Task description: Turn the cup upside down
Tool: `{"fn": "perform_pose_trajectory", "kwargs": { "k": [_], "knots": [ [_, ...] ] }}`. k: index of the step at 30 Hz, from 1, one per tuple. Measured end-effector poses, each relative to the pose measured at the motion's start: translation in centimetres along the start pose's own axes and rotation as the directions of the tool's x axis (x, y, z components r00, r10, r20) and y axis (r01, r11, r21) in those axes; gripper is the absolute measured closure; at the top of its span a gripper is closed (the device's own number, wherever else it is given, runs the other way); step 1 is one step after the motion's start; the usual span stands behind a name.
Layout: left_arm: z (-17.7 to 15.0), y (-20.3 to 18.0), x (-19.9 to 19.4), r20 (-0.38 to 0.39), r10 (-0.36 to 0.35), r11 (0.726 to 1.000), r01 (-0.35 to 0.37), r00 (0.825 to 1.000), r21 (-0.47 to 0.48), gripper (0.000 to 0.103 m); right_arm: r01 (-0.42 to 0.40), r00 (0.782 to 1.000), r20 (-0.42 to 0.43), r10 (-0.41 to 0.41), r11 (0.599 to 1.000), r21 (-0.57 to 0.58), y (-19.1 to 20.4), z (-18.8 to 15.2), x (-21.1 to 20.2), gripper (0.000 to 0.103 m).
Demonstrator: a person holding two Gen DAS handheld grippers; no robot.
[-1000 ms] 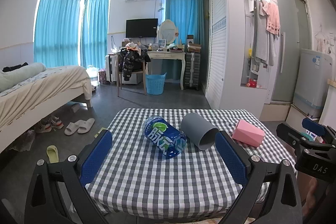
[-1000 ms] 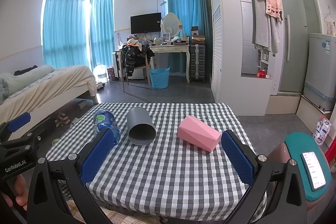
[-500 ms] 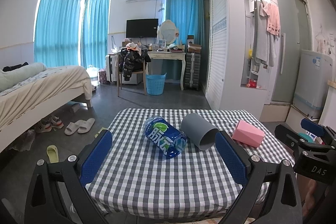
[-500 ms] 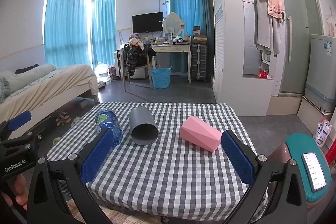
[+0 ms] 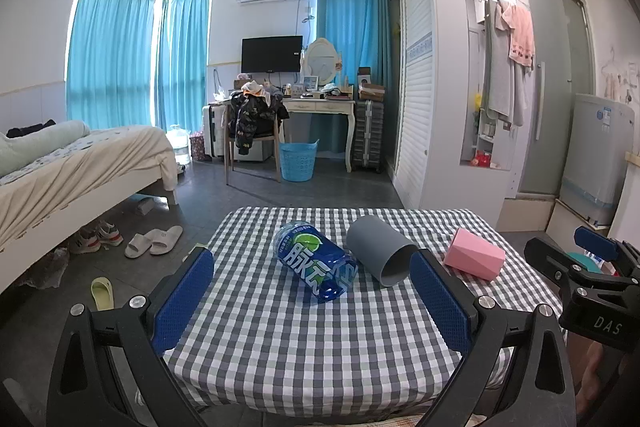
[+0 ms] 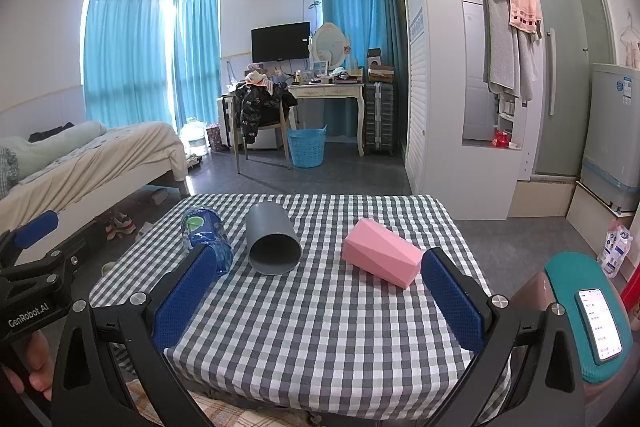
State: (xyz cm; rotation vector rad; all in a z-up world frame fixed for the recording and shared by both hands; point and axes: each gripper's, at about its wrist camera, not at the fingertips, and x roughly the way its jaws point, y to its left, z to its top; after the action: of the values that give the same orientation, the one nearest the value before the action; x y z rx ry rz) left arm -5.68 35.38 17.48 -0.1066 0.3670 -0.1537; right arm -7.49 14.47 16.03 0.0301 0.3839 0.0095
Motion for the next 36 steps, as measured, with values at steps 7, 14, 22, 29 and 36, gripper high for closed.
{"fn": "perform_pose_trajectory", "kwargs": {
  "k": [7,14,22,29,36],
  "knots": [
    [0.00,-0.11,0.02,0.001,0.001,1.000,-0.001,1.000,0.001,0.001,-0.001,1.000,-0.001,0.001,1.000,0.001,-0.01,0.00,0.00,0.000],
    [-0.02,-0.11,0.04,0.000,0.002,1.000,-0.002,1.000,0.001,0.001,-0.002,1.000,-0.003,0.002,1.000,0.002,-0.03,-0.01,0.04,0.000],
    [-0.08,-0.03,-0.01,-0.001,0.002,1.000,-0.002,1.000,0.002,0.001,0.001,1.000,-0.011,-0.001,1.000,-0.002,0.16,-0.71,0.26,0.000],
    [-0.12,-0.06,-0.03,-0.002,0.002,1.000,-0.002,1.000,0.001,0.001,0.001,1.000,-0.012,-0.001,1.000,-0.001,0.16,-0.74,0.24,0.000],
    [-0.10,-0.07,-0.01,-0.004,0.004,1.000,-0.004,1.000,0.002,0.001,-0.001,1.000,-0.015,0.001,1.000,-0.003,0.20,-0.79,0.45,0.000]
  ]
}}
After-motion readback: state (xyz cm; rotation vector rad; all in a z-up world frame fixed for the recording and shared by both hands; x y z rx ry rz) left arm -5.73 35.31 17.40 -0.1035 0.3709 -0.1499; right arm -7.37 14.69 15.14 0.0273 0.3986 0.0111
